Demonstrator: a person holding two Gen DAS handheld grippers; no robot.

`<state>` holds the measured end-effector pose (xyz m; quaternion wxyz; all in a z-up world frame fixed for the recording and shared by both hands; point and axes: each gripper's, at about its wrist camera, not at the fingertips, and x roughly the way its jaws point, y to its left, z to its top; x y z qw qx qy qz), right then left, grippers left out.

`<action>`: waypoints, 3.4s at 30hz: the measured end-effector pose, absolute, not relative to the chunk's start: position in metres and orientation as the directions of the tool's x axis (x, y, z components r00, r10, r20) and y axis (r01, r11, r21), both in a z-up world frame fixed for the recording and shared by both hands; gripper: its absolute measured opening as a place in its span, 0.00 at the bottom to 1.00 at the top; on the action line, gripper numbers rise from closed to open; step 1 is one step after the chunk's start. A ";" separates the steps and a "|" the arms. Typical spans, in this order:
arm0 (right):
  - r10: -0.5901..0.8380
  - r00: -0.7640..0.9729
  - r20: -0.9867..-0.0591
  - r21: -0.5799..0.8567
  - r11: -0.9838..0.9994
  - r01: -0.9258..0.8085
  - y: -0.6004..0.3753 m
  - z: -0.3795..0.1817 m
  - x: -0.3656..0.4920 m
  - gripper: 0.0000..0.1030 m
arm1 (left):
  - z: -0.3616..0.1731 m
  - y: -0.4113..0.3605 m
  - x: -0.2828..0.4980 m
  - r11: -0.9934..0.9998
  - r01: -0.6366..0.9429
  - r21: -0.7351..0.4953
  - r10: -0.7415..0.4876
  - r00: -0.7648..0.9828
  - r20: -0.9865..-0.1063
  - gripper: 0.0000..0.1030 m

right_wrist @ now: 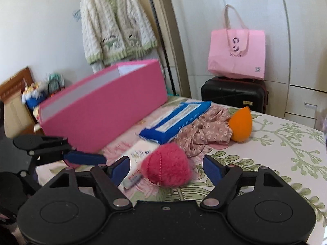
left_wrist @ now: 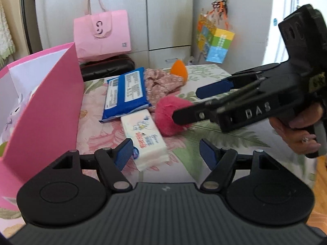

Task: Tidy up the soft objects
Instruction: 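Grasp the white tissue pack with the left gripper while the right gripper grasps the pink fluffy ball, then carry the tissue pack and pink ball over the pink box with both grippers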

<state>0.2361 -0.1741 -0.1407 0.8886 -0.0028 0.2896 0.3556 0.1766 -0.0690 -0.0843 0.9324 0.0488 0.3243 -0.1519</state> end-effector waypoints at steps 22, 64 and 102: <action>0.599 0.569 -0.563 0.178 0.761 -0.624 -0.178 -0.159 0.262 0.54 | -0.112 -0.069 0.226 0.975 0.222 0.025 -0.162 0.779 -0.605 0.62; 0.326 0.798 -0.507 0.143 0.945 -0.295 -0.155 -0.145 0.096 0.43 | -0.078 -0.021 0.113 0.950 0.249 -0.190 -0.313 0.755 -0.576 0.38; 0.673 0.588 -0.449 0.077 0.685 -0.725 -0.014 -0.033 0.088 0.43 | 0.025 0.125 0.063 0.959 0.203 -0.198 -0.275 0.835 -0.477 0.38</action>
